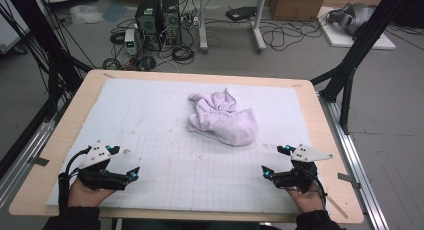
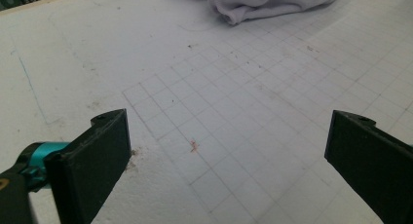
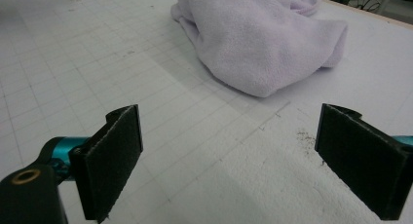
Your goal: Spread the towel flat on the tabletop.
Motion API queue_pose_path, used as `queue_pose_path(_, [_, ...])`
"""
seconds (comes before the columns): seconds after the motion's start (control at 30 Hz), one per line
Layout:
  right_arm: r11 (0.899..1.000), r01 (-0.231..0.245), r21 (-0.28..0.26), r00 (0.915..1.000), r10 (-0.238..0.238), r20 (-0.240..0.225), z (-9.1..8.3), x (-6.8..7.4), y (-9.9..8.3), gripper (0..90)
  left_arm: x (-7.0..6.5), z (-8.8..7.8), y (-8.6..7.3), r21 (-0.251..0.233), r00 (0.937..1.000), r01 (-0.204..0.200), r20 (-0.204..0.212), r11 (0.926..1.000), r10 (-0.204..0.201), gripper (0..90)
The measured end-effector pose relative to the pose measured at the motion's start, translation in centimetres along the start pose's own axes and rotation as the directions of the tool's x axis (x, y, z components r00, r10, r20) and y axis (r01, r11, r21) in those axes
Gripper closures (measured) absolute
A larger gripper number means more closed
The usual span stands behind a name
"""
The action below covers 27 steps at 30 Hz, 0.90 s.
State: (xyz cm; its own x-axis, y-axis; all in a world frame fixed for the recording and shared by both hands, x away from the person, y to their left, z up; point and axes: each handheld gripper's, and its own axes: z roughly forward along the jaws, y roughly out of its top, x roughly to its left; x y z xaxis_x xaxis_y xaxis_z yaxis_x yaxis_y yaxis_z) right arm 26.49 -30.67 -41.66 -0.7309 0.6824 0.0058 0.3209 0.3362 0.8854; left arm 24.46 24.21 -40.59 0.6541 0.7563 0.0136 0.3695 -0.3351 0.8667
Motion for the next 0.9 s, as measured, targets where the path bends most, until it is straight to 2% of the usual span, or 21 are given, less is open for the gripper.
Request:
queue_pose_path(0.1, [1.000,-0.006,0.001,1.0000,0.006,-0.003,0.1,0.0,0.0,9.3,-0.1,0.0,0.0,-0.003,1.0000,0.004,-0.005,1.0000,-0.004,3.5])
queue_pose_path(0.3, [1.000,0.013,0.004,0.9999,-0.013,-0.010,0.5,-0.1,0.5,9.3,0.2,0.1,0.1,-0.012,0.9998,0.015,-0.015,0.9998,-0.016,3.5])
queue_pose_path(0.43, [1.000,0.009,-0.011,0.9992,-0.009,-0.038,0.7,-0.2,1.1,9.3,0.4,0.3,0.4,-0.020,0.9996,0.021,-0.020,0.9996,-0.021,3.5])
queue_pose_path(0.63, [1.000,-0.003,-0.007,0.9976,0.003,-0.069,1.5,-0.9,3.0,9.3,0.7,0.8,1.0,-0.034,0.9993,0.024,-0.026,0.9991,-0.025,3.5])
queue_pose_path(0.7, [1.000,0.000,-0.002,0.9974,0.000,-0.072,2.1,-1.2,3.7,9.3,0.9,1.0,1.2,-0.032,0.9993,0.022,-0.028,0.9993,-0.023,3.5])
queue_pose_path(0.77, [1.000,-0.019,0.018,0.9963,0.020,-0.083,2.9,-1.7,4.5,9.3,1.1,1.3,1.6,-0.043,0.9986,0.052,-0.006,0.9977,-0.052,3.5])
queue_pose_path(0.83, [1.000,-0.020,0.019,0.9965,0.022,-0.080,3.3,-1.9,5.0,9.3,1.1,1.4,1.7,-0.050,0.9985,0.055,-0.005,0.9972,-0.055,3.5])
queue_pose_path(0.9, [1.000,-0.010,0.013,0.9953,0.011,-0.096,4.4,-2.2,6.5,9.3,1.1,1.6,1.9,-0.054,0.9988,0.049,-0.004,0.9973,-0.049,3.5])
